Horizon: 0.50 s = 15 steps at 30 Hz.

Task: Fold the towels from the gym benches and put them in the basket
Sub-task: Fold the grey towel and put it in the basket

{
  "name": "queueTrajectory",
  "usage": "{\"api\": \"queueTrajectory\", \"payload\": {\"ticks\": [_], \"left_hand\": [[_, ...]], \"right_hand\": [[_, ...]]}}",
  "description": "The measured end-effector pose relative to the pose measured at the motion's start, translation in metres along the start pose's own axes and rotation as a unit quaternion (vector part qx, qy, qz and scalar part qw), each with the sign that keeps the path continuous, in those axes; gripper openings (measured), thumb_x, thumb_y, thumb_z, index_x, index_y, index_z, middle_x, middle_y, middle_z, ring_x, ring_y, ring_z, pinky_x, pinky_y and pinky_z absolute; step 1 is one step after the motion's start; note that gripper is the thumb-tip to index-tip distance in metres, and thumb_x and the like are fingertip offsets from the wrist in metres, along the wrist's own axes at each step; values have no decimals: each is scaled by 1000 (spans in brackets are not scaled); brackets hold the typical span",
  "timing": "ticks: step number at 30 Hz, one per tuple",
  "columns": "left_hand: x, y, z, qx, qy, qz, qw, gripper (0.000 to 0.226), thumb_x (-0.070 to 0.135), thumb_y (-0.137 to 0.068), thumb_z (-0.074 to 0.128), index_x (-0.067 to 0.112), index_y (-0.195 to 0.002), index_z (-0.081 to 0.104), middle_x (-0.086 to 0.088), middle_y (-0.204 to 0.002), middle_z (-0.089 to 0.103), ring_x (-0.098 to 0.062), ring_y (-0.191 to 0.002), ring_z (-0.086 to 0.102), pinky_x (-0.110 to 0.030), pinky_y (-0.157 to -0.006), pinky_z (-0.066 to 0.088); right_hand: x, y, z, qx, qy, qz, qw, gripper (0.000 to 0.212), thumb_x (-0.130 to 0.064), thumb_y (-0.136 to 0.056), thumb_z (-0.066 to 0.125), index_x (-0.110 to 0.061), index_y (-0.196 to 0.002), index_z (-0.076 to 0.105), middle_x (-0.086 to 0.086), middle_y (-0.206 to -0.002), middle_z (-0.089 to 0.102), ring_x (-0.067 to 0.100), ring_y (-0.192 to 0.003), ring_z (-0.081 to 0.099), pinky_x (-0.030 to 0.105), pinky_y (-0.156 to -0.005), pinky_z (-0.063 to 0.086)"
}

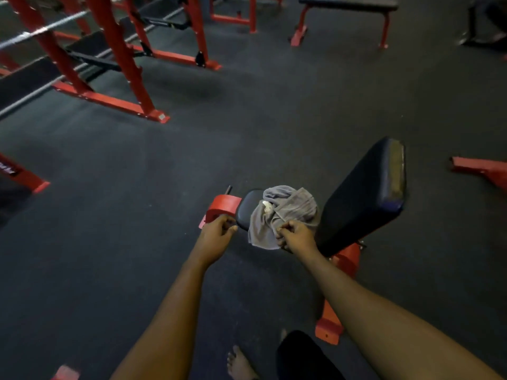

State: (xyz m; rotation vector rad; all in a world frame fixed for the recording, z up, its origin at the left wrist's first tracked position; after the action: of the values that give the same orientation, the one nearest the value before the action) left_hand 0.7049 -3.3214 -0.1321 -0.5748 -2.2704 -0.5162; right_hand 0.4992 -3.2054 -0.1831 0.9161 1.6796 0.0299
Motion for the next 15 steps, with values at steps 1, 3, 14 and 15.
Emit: {"api": "queueTrajectory", "payload": {"ticks": [1,3,14,15], "left_hand": [[0,-17,-2,-16,-4,7,1000,11,23,-95,60,20,-105,64,6,-94,67,-6,-84,62,-18,-67,45],[-3,-63,2,-54,-6,11,998,14,24,-96,59,19,-108,63,4,-95,67,-8,-87,63,-22,-72,49],[-37,-261,75,-216,-61,4,974,18,19,-96,58,15,-112,64,0,-99,68,-14,-89,64,-25,-76,50],[-44,-281,85,-237,-69,-2,969,17,19,-96,58,15,-112,64,-1,-99,69,-14,-89,65,-28,-77,51]], "right_hand": [[-5,-9,1,11,-6,12,1000,14,-13,-93,60,-20,-81,65,9,-81,71,21,-71,68,43,-79,59],[-8,-44,3,37,-10,35,999,15,-14,-93,61,-21,-81,64,7,-81,71,22,-75,69,42,-80,60],[33,-229,39,36,93,151,983,28,-32,-87,59,-27,-113,68,8,-123,62,28,-115,56,41,-102,44],[40,-243,45,26,105,186,977,34,-36,-86,57,-34,-119,64,9,-133,54,31,-122,50,43,-105,41]]}}
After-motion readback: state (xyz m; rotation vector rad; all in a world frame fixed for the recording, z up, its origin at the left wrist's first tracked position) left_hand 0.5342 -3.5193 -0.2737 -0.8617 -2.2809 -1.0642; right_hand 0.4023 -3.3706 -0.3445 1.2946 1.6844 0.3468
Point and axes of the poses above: each hand's wrist, its own y-axis away from the middle knuckle, its own z-axis out of the palm, x = y × z, the point moved 5 cm from there along -y, towards the middle knuckle
